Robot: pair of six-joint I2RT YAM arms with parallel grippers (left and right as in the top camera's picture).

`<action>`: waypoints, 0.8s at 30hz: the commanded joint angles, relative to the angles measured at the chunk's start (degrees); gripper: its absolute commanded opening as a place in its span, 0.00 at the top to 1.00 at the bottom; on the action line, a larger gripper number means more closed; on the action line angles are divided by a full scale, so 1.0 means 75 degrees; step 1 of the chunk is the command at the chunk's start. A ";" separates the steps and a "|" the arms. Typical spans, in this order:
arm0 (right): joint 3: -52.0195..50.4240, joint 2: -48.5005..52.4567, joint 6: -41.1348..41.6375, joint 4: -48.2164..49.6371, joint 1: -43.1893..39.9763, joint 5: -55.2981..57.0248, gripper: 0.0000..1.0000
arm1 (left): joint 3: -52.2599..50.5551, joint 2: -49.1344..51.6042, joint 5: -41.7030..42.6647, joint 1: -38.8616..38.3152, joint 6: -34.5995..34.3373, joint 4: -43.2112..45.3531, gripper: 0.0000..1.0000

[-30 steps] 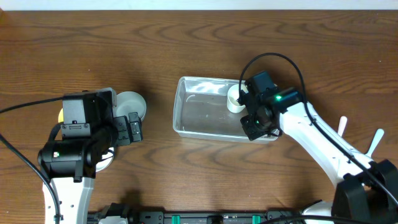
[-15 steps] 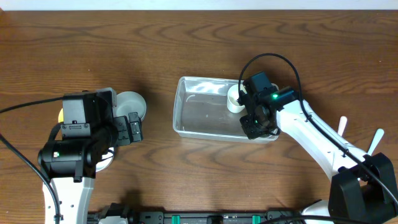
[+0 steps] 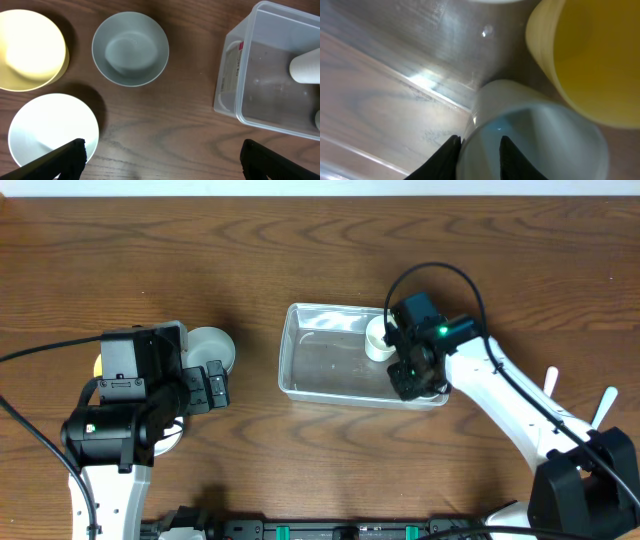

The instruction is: Pack container

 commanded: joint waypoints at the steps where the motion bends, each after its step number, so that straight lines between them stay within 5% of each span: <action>1: 0.1102 -0.0242 0.0047 -0.0329 0.0058 0.0484 0.70 | 0.0154 0.0029 0.0006 -0.0032 -0.0067 0.0003 0.02; 6: 0.2390 -0.0656 0.0052 -0.0799 0.0041 0.0519 0.62 | 0.0154 0.0029 0.0009 -0.0032 -0.0067 0.0000 0.02; 12: 0.2690 -0.1078 0.0557 -0.1533 0.0009 0.0501 0.64 | 0.0154 0.0029 0.0006 -0.0032 -0.0067 0.0003 0.02; 15: 0.2562 -0.1072 0.1195 -0.2393 0.0017 0.0198 0.73 | 0.0154 0.0029 0.0006 -0.0032 -0.0064 0.0003 0.02; 19: 0.2063 -0.1078 0.1547 -0.3244 0.0134 -0.0638 0.98 | 0.0154 0.0029 0.0006 -0.0032 -0.0064 0.0006 0.02; 24: 0.1402 -0.1134 0.1539 -0.3378 0.0801 -0.1119 0.99 | 0.0154 0.0029 0.0006 -0.0032 -0.0067 0.0003 0.02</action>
